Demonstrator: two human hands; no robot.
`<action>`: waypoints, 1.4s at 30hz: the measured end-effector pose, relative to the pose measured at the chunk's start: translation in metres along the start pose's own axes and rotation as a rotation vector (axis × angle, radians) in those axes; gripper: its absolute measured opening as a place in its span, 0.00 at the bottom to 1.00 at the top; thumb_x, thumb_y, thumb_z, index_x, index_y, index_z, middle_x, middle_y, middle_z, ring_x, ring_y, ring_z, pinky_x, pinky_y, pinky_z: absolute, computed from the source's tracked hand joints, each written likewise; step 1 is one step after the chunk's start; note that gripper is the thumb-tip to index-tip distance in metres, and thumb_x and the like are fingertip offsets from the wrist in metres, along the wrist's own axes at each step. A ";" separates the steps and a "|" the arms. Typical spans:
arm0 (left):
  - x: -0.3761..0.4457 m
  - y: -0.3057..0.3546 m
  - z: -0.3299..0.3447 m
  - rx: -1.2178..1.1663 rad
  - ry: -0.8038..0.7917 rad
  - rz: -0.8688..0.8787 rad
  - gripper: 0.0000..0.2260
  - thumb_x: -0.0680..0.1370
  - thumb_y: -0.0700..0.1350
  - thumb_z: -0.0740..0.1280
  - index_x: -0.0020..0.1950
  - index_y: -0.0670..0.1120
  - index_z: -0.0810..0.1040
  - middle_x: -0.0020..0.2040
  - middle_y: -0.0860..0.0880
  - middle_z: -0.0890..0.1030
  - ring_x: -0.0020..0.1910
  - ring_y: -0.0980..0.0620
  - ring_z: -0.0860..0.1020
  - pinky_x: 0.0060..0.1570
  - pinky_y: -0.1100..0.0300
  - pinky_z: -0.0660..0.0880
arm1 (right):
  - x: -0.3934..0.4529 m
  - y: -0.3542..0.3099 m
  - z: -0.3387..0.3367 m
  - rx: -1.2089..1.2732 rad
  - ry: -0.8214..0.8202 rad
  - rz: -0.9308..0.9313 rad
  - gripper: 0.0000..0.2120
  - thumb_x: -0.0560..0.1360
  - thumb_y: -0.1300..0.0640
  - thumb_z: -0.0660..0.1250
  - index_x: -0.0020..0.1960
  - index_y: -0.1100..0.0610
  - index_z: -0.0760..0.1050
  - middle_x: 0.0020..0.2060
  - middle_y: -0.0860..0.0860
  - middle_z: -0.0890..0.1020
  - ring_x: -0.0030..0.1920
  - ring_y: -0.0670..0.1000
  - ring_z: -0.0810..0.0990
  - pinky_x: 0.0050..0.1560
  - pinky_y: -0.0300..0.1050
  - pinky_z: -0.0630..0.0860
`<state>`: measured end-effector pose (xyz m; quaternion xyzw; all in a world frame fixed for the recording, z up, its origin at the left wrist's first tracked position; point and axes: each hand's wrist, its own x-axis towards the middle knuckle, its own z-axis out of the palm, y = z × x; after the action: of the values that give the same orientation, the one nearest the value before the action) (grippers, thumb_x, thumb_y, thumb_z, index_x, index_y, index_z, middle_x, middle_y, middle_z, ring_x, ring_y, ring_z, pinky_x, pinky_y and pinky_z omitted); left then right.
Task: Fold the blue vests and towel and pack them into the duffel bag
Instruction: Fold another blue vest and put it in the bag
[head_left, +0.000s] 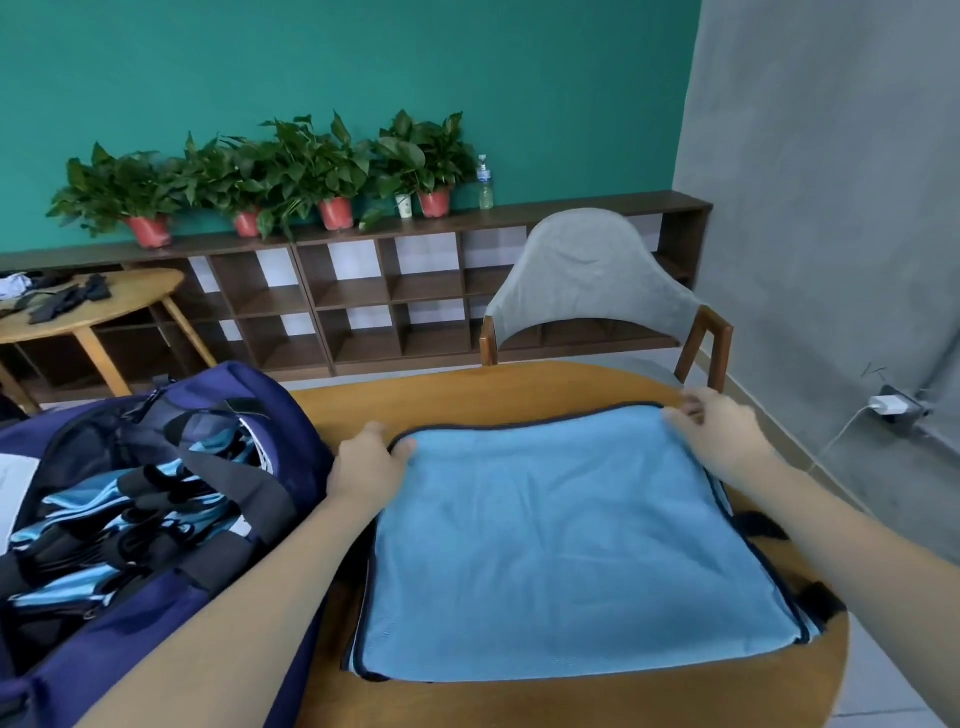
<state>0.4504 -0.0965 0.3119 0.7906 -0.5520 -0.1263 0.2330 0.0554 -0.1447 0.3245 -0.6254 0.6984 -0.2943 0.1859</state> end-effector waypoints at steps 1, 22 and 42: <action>-0.007 0.003 0.002 0.083 -0.034 0.006 0.23 0.82 0.59 0.63 0.71 0.46 0.70 0.61 0.43 0.78 0.61 0.40 0.75 0.53 0.52 0.73 | -0.006 0.000 0.007 -0.068 -0.034 -0.016 0.27 0.81 0.45 0.65 0.75 0.57 0.68 0.66 0.56 0.78 0.63 0.57 0.78 0.63 0.50 0.75; -0.097 0.003 0.056 0.500 -0.261 0.438 0.37 0.75 0.73 0.33 0.82 0.61 0.48 0.83 0.46 0.49 0.81 0.41 0.45 0.78 0.44 0.41 | -0.115 0.007 0.043 -0.878 -0.171 -0.184 0.48 0.70 0.20 0.34 0.75 0.47 0.65 0.66 0.57 0.76 0.64 0.59 0.74 0.61 0.53 0.69; -0.008 0.039 0.087 0.544 -0.232 0.382 0.36 0.76 0.74 0.37 0.82 0.60 0.46 0.83 0.44 0.49 0.81 0.39 0.45 0.78 0.40 0.42 | -0.088 0.022 0.066 -0.622 -0.360 -0.259 0.48 0.69 0.19 0.33 0.82 0.45 0.37 0.81 0.50 0.38 0.80 0.51 0.34 0.79 0.60 0.36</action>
<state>0.3759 -0.1195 0.2570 0.6866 -0.7262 -0.0181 -0.0309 0.0930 -0.0687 0.2505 -0.7766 0.6258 0.0252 0.0685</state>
